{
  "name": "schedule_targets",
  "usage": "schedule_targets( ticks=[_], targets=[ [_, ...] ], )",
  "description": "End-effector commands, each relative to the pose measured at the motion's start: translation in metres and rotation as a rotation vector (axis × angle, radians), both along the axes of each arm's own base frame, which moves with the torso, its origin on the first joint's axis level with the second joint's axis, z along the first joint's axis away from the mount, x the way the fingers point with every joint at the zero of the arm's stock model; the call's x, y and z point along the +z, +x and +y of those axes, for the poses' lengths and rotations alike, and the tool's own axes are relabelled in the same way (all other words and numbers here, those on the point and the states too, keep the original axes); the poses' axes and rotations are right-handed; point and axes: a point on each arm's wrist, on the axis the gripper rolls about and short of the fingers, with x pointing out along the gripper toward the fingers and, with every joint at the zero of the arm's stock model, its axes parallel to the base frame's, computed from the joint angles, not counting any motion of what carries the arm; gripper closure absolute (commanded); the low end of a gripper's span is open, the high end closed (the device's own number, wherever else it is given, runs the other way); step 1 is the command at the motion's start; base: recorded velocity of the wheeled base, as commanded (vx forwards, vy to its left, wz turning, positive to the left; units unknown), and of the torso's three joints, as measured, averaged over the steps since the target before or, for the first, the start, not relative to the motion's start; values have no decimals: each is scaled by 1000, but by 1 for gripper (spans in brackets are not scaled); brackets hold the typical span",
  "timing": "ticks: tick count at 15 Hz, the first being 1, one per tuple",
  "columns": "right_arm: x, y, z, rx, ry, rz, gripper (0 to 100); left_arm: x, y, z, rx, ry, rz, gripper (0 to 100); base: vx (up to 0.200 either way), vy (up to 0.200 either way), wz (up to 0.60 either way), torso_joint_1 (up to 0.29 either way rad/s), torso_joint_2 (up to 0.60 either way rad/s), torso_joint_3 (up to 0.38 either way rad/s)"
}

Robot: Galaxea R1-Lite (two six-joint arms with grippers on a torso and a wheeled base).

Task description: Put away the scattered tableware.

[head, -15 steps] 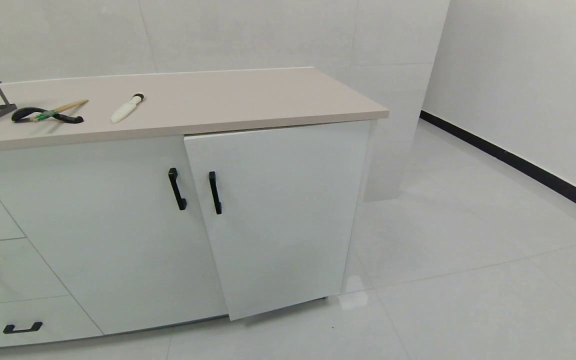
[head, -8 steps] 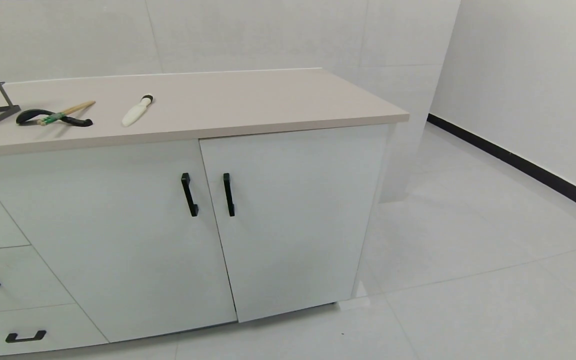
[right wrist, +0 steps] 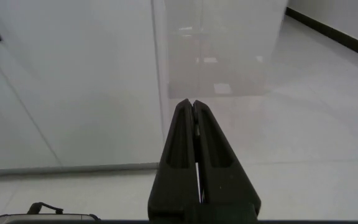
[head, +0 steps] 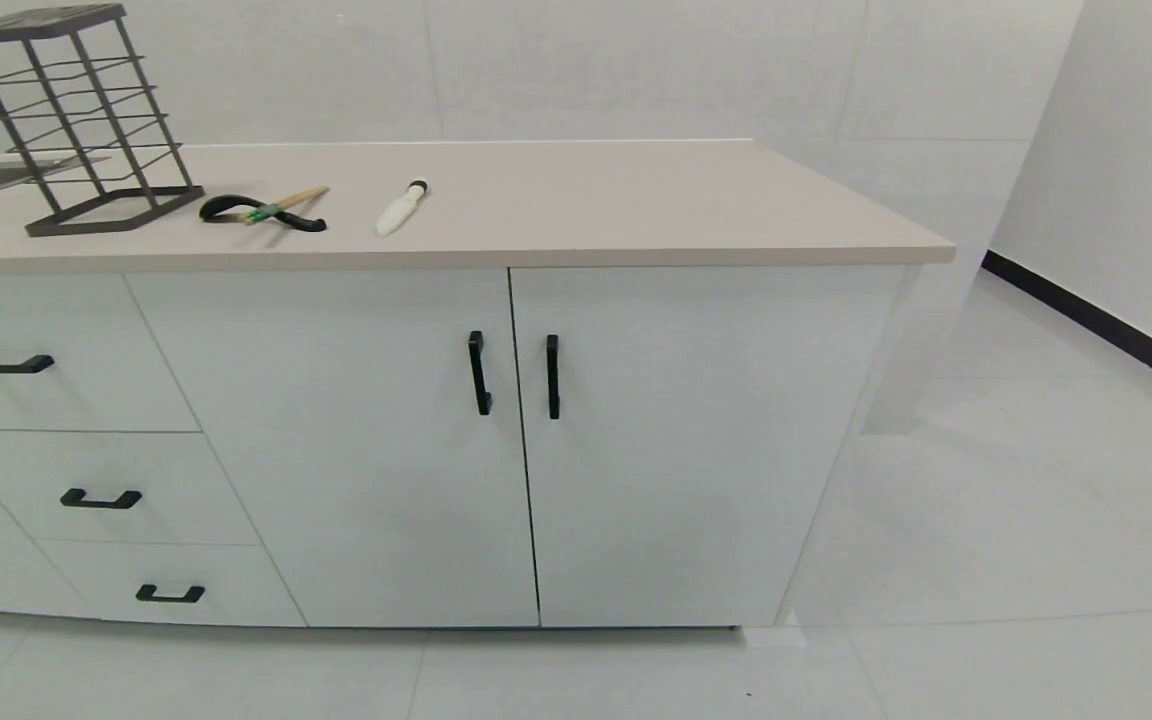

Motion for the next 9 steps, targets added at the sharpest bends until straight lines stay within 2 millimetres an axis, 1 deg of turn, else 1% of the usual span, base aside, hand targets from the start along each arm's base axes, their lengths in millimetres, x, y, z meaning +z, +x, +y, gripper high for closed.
schedule_targets(
  ticks=[1, 3, 9],
  targets=[
    [0, 0, 0, 1, 0, 2, 100, 0, 0, 0, 0, 0, -2, 0, 0, 0, 600, 7, 7, 7],
    [0, 0, 0, 1, 0, 4, 100, 0, 0, 0, 0, 0, 0, 0, 0, 0, 600, 2, 2, 2],
    [0, 0, 0, 1, 0, 4, 100, 0, 0, 0, 0, 0, 0, 0, 0, 0, 0, 0, 0, 0]
  ],
)
